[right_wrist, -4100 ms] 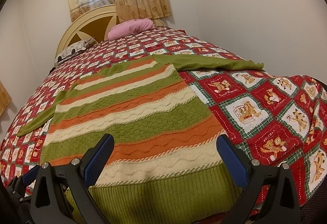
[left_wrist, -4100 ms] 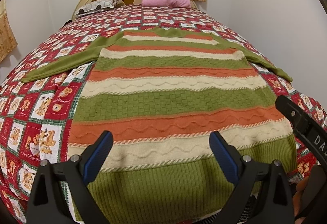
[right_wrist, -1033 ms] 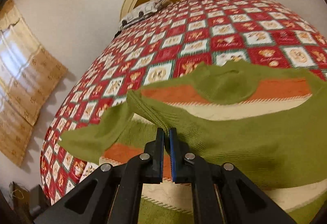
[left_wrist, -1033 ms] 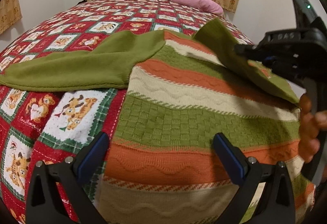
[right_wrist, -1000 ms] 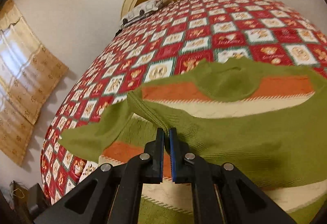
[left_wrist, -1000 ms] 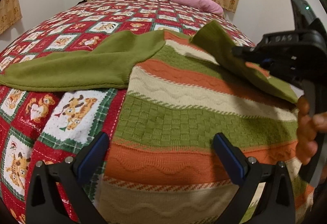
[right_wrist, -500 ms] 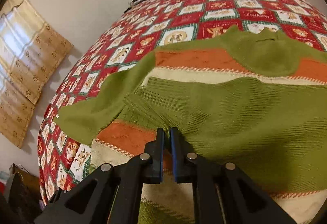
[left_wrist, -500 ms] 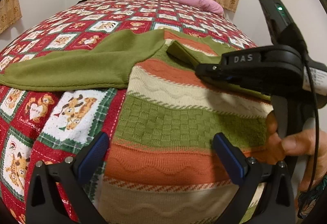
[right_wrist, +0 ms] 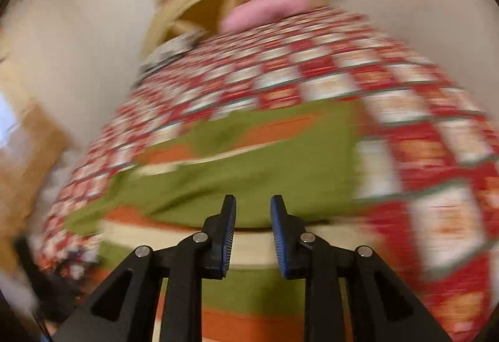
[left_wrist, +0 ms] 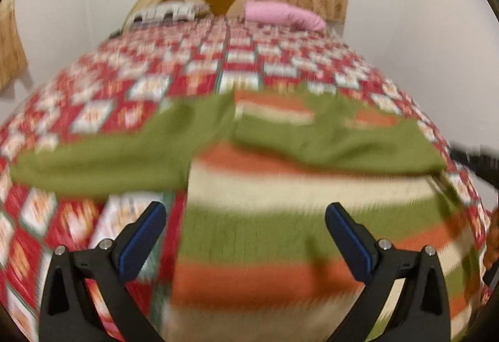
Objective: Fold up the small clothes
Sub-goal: 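Lay the held sleeve across the sweater body and open the right gripper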
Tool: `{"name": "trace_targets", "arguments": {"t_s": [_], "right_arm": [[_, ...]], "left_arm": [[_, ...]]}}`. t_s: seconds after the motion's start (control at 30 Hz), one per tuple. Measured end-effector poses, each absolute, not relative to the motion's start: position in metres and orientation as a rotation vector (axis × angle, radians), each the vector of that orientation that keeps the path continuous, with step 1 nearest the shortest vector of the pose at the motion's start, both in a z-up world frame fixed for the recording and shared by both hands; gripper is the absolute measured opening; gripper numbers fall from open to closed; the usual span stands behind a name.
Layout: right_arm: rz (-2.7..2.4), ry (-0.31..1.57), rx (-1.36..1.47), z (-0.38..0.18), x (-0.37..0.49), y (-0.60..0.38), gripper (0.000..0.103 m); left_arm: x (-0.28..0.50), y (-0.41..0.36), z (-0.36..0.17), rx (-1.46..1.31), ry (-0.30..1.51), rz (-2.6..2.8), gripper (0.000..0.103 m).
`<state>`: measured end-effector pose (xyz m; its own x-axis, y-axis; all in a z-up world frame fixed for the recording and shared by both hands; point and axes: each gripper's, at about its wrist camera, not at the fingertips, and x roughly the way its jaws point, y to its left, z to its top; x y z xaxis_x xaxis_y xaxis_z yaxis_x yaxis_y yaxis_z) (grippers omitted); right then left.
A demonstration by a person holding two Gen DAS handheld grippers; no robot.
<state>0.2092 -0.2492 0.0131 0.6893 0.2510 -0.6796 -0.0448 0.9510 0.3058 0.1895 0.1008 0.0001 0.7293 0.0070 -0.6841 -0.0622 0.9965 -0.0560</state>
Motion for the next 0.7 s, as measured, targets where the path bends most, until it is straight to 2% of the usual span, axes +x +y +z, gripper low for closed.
{"name": "trace_targets", "arguments": {"t_s": [0.1,0.23,0.3,0.37,0.47,0.6,0.7], "right_arm": [[0.079,0.846,0.245,0.007,0.205,-0.287,0.024],[0.13,0.898,0.225,-0.002,0.207,-0.29,0.024],[0.149,0.928,0.166,-0.009,0.217,-0.277,0.026],[0.14,0.955,0.112,-0.02,0.228,-0.267,0.034],[0.082,0.995,0.078,-0.035,0.248,-0.259,0.035],[-0.042,0.932,0.156,-0.037,0.255,-0.29,0.035],[0.033,0.932,0.378,-0.044,0.249,-0.329,0.035]], "left_arm": [[0.231,0.101,0.012,-0.084,0.77,0.086,0.103],[0.284,0.1,-0.008,-0.119,0.803,0.148,0.103],[0.299,0.095,-0.022,-0.108,0.831,0.163,0.103],[0.308,0.088,-0.034,-0.092,0.86,0.189,0.103],[0.317,0.08,-0.056,-0.054,0.941,0.199,0.103],[0.317,0.087,-0.06,-0.108,0.934,0.18,0.103],[0.312,0.085,-0.06,-0.099,0.916,0.181,0.103]]}}
